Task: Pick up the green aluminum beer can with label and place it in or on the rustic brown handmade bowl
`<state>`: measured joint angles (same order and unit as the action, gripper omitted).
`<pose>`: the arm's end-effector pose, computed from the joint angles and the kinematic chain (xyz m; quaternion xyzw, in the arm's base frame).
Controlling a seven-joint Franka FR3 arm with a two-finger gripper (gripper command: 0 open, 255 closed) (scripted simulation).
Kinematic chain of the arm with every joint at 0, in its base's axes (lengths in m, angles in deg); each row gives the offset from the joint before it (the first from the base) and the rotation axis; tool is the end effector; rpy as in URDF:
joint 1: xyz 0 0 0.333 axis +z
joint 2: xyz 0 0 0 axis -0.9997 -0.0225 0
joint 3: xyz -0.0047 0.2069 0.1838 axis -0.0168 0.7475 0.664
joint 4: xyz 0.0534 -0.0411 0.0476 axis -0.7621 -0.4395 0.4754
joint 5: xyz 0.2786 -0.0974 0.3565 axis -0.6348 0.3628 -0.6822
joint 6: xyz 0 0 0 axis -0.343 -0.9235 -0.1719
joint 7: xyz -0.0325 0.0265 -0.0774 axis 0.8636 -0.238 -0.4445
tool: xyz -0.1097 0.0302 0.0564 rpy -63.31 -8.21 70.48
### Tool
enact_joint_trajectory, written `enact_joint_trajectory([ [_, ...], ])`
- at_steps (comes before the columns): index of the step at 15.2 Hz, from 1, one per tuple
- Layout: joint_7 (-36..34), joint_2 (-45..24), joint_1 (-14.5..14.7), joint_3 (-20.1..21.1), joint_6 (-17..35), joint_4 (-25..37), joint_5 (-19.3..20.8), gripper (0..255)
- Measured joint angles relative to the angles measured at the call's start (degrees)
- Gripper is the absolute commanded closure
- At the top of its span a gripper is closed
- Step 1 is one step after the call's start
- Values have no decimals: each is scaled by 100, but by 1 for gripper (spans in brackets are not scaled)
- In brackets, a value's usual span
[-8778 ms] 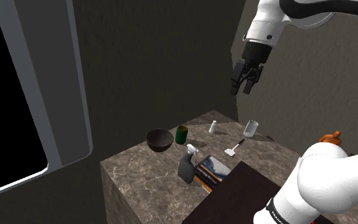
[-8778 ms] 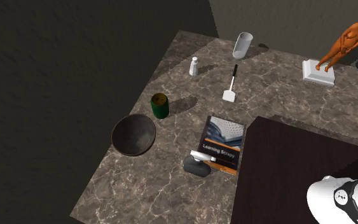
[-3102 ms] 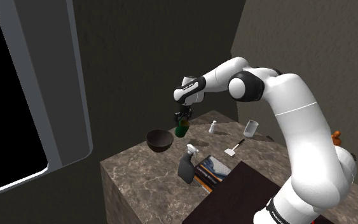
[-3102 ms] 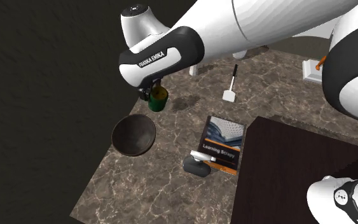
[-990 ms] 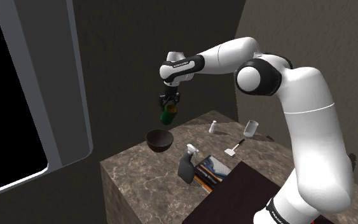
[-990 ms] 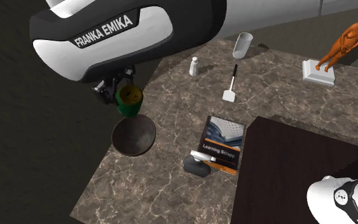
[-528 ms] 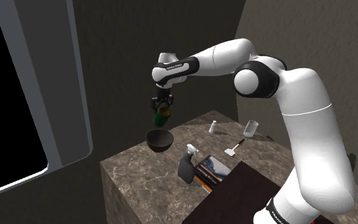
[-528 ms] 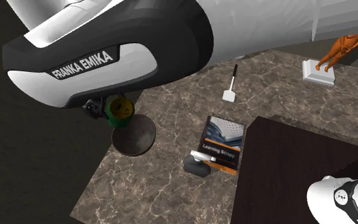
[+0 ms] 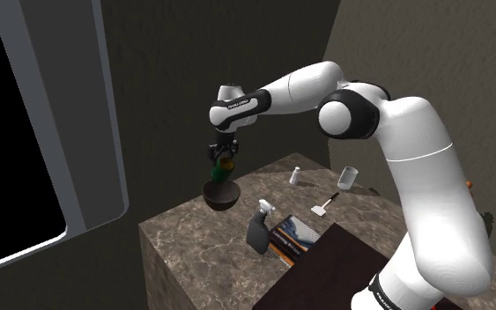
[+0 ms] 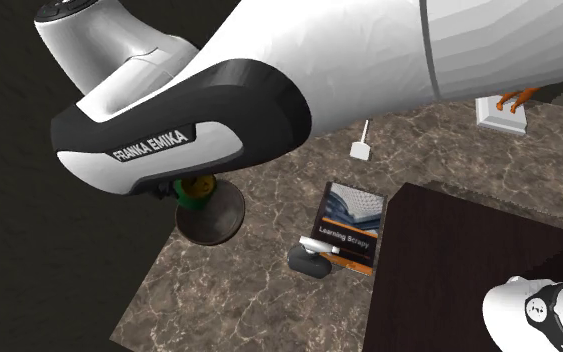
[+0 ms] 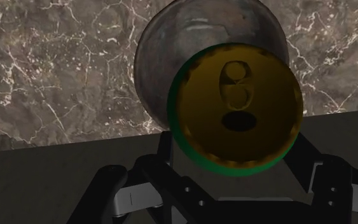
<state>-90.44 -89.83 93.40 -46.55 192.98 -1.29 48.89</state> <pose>0.7597 -0.0149 0.1833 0.9987 -0.0505 -0.0018 0.0020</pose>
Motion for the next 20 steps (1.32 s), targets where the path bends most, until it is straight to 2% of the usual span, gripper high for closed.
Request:
enact_joint_trajectory([
  [8,30,-363,-30,30,379,-18,-40,255],
  [14,28,-400,-28,34,422,-21,-43,255],
  [15,28,-399,-28,34,423,-22,-43,0],
  [20,27,-398,-28,33,423,-18,-43,0],
])
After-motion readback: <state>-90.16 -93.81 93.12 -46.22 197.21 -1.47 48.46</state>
